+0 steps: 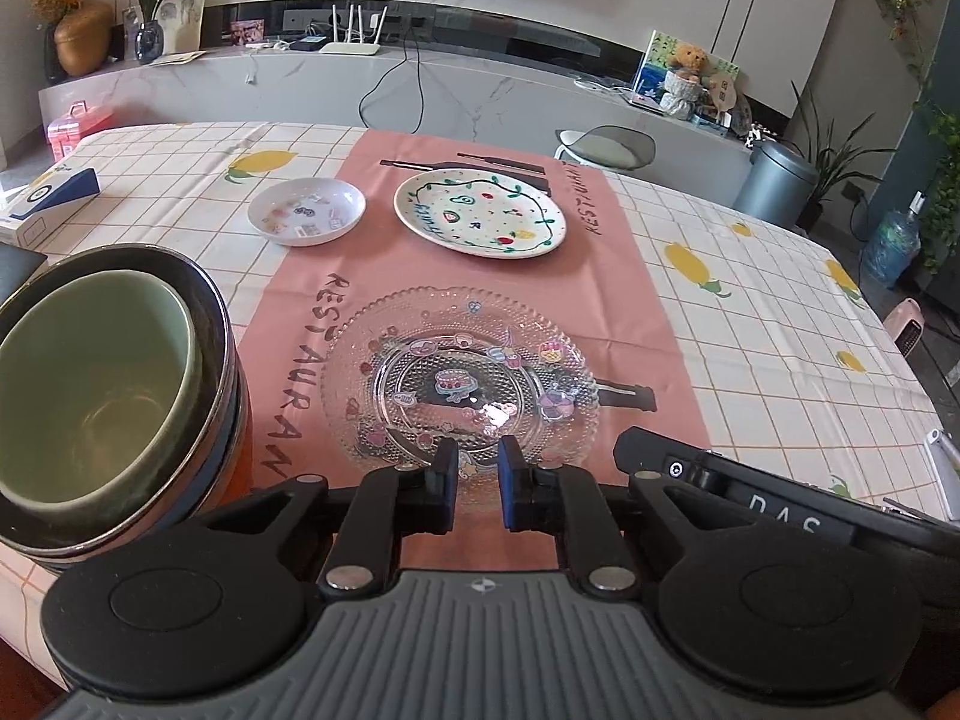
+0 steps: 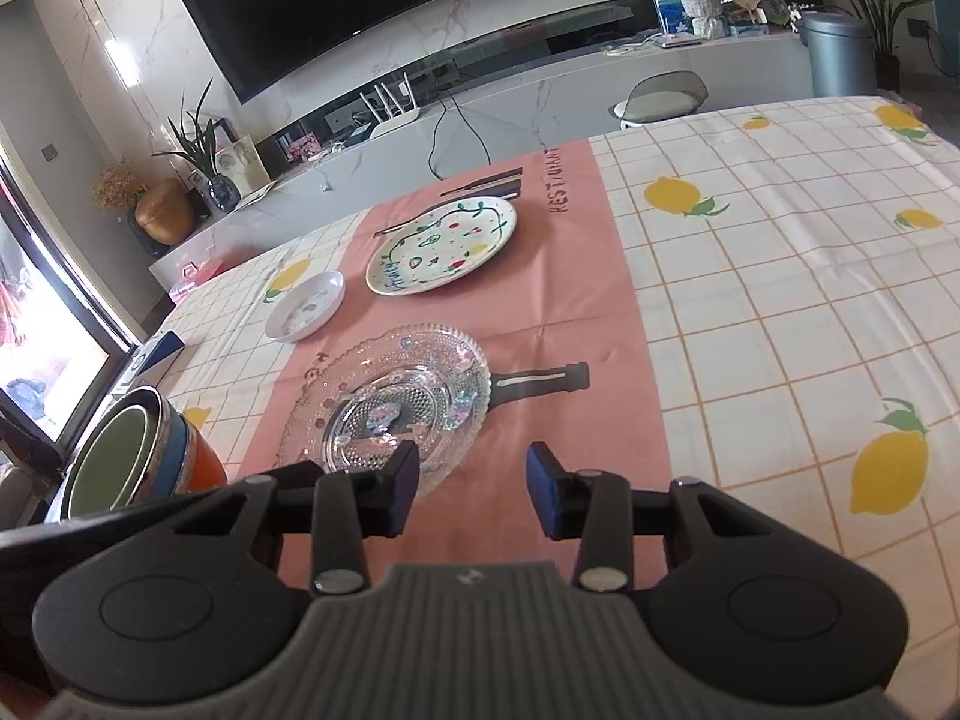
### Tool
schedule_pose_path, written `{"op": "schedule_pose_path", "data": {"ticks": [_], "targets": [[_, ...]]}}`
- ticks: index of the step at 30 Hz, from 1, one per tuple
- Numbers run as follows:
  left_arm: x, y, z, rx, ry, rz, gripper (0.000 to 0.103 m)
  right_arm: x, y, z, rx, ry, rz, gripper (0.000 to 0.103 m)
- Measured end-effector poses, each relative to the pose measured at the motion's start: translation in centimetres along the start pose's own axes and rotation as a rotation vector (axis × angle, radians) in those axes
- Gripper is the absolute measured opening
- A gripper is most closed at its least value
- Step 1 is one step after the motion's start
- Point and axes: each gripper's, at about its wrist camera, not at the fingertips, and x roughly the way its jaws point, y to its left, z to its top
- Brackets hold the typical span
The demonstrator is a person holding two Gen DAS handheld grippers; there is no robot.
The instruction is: Organize plates and bowls
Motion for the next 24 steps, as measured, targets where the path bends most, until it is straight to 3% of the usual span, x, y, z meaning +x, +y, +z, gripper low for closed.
{"op": "schedule_pose_path", "data": {"ticks": [3, 11, 13, 20, 24], "targets": [[0.9, 0.3, 0.2, -0.019, 0.011, 0.013, 0.015, 1.8, -0.2, 0.4, 0.027, 0.032, 0.012, 0.023], [1.6, 0.5, 0.5, -0.031, 0.012, -0.002, 0.015, 4.6, -0.9, 0.9, 0.097, 0.086, 0.030, 0.015], [1.8, 0.6, 0.5, -0.038, 0.012, -0.003, 0.015, 5.0, -1.2, 0.9, 0.120, 0.098, 0.032, 0.007], [1.6, 0.9, 0.4, -0.050, -0.010, 0.000, 0.016, 4.3, -1.8, 0.7, 0.149, 0.084, 0.010, 0.004], [1.5, 0.9, 0.3, -0.059, -0.024, -0.005, 0.022, 2.7, -3.2, 0.5, 0.171, 0.077, -0.023, 0.002]]}}
